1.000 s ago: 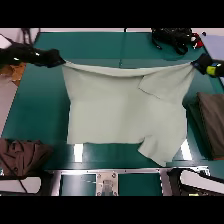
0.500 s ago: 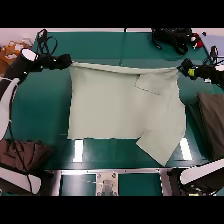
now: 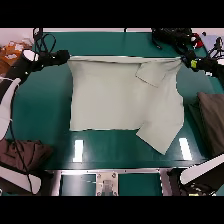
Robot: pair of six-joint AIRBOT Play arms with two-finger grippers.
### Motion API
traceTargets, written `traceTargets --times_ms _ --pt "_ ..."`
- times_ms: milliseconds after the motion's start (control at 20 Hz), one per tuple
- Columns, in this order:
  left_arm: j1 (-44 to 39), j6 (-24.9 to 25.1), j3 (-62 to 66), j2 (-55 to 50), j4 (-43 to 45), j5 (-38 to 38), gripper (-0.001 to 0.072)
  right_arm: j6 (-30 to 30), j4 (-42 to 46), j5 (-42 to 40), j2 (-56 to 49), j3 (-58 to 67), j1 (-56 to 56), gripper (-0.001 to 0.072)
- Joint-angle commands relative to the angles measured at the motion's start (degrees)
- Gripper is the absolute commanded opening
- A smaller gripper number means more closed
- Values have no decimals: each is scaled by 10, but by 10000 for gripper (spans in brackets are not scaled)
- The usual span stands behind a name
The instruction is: Fold the shirts.
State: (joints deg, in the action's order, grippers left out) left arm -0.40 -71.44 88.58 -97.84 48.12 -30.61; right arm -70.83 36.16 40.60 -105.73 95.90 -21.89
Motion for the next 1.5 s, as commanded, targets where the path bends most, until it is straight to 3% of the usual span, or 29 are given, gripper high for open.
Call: traceTargets --times_ms 0,200,400,850,1300,1350,1400,1450 --pt "0 4 0 -5 39 -56 24 -1 56 57 -2 4 -2 16" --pt "0 -1 -25 -5 100 -155 24 -61 200 172 -1 4 -15 14" --pt "0 -3 -69 -5 106 -178 24 -68 281 255 -1 -8 -21 14" --pt "-17 -5 -104 -15 94 -155 25 -68 277 252 -1 -72 -17 15" --pt "-19 -37 -99 -17 106 -259 25 -68 278 255 0 -66 -18 22" --pt "-19 -43 -99 -17 106 -270 26 -68 279 256 0 -66 -19 125" --pt "-18 -54 -99 -17 108 -286 98 -68 281 265 0 -62 -19 274" --pt "-17 -68 -92 -17 120 -319 437 -68 289 290 0 -50 -22 337"
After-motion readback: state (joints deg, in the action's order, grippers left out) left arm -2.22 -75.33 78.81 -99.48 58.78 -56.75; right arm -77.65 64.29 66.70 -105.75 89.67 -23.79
